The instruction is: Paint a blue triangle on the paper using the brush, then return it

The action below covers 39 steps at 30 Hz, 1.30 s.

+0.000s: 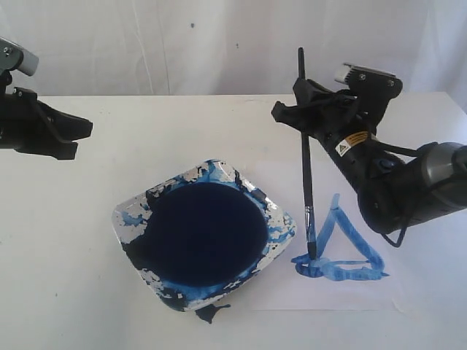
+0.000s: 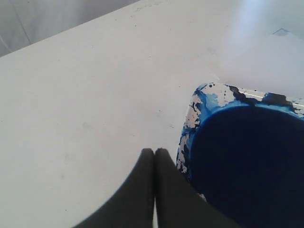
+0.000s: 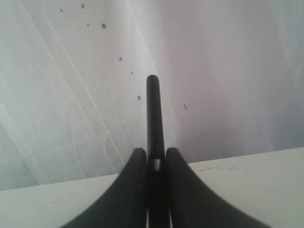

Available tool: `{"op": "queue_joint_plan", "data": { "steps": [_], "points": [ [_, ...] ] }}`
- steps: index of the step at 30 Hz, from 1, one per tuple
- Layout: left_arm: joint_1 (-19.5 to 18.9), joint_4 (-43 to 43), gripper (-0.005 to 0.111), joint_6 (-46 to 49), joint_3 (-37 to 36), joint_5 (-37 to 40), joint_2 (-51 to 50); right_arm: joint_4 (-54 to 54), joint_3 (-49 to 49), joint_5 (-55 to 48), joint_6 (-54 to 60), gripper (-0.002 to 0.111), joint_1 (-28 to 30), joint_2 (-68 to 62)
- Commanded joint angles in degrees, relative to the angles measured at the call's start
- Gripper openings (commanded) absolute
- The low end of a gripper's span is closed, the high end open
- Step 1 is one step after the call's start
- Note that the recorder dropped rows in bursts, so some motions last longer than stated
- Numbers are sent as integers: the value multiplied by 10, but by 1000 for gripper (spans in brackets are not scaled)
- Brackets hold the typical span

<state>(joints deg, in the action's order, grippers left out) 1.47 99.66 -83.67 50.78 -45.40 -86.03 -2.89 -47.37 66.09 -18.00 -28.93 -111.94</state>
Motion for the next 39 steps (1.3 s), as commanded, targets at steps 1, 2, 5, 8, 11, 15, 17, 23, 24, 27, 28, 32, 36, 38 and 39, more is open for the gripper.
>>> {"op": "queue_joint_plan", "data": {
  "steps": [1,2,5,8,11,15,17,23,24,27,28,32,36,38,39],
  "points": [
    [-2,3,0,-2,-3,0,3,-2,-6,8,-6,0,-2,4],
    [-2,3,0,-3,-3,0,3,-2,-6,20,-16,0,-2,4],
    [-2,3,0,-3,-3,0,3,-2,-6,39,-57,0,-2,4],
    [-2,3,0,-3,-3,0,3,-1,-7,39,-82,0,-2,13],
    [-2,3,0,-3,-3,0,3,-1,-7,39,-82,0,-2,29],
    [-2,3,0,-3,-3,0,3,-1,-7,39,-92,0,-2,47],
    [-2,3,0,-3,-3,0,3,-1,-8,39,-127,0,-2,53],
    [-2,3,0,-3,-3,0,3,-1,-22,39,-238,0,-2,55],
    [-2,3,0,-3,-3,0,3,-1,-26,39,-250,0,-2,55],
    [-2,3,0,-3,-3,0,3,-7,-40,39,-289,0,-2,55],
    [-2,3,0,-3,-3,0,3,-14,-46,28,-297,0,-2,55],
    [-2,3,0,-3,-3,0,3,-47,-65,-54,-324,0,-2,48],
    [-2,3,0,-3,-3,0,3,-67,-79,-65,-351,0,-2,18],
    [-2,3,0,-3,-3,0,3,-88,-86,-64,-354,0,-6,-4],
    [-2,3,0,-3,-3,0,3,-100,-90,-64,-354,0,-9,-16]
  ]
}}
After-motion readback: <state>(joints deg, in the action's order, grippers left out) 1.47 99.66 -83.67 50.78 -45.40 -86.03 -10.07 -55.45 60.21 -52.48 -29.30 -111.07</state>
